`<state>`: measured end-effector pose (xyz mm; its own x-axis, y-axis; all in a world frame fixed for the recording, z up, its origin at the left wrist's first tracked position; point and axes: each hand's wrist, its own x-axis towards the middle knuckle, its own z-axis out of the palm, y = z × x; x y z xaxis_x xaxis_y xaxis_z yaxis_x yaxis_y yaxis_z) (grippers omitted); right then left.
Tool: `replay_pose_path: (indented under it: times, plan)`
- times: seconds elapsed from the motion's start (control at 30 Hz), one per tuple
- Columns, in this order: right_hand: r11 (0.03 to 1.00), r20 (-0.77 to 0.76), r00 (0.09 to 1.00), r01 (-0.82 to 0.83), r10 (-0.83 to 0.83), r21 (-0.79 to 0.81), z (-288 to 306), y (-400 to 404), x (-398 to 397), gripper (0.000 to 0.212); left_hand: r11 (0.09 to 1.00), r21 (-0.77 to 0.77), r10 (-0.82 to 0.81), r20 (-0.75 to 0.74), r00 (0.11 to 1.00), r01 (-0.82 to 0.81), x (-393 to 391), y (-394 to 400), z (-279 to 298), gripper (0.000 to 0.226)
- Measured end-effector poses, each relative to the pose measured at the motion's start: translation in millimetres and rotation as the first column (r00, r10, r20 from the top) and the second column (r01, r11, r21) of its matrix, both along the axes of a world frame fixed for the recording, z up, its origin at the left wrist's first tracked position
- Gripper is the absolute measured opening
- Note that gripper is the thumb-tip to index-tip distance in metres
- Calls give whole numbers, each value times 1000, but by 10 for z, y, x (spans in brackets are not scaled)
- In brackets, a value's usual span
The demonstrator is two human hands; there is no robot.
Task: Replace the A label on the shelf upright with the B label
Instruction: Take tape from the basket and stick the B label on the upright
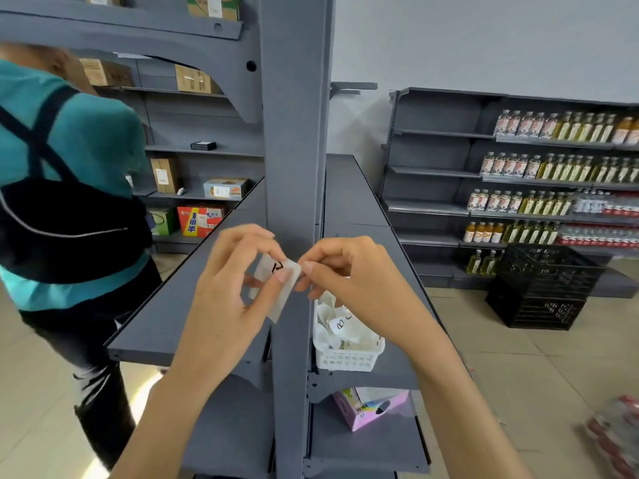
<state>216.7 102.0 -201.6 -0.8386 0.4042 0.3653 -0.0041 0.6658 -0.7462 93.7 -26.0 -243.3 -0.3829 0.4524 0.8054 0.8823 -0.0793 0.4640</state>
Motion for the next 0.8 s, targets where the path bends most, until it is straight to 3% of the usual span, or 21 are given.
replay_pose_path:
  times: [0.23,0.4,0.53,0.8]
  plan:
    - [997,21,998,-52,53,-53,-29,131,130,16,994,-29,-98,87,991,101,183,125,-42,15]
    - [998,-1,1000,-12,12,55,-35,191,174,14,991,-67,-114,61,992,119,247,170,-31,14]
    - [999,-1,1000,-21,21,47,-23,217,206,15,992,-97,-82,44,996,86,278,173,-41,8]
    - [994,54,996,59,-64,97,-59,210,180,15,924,-303,142,-296,944,-234,335,145,-38,14]
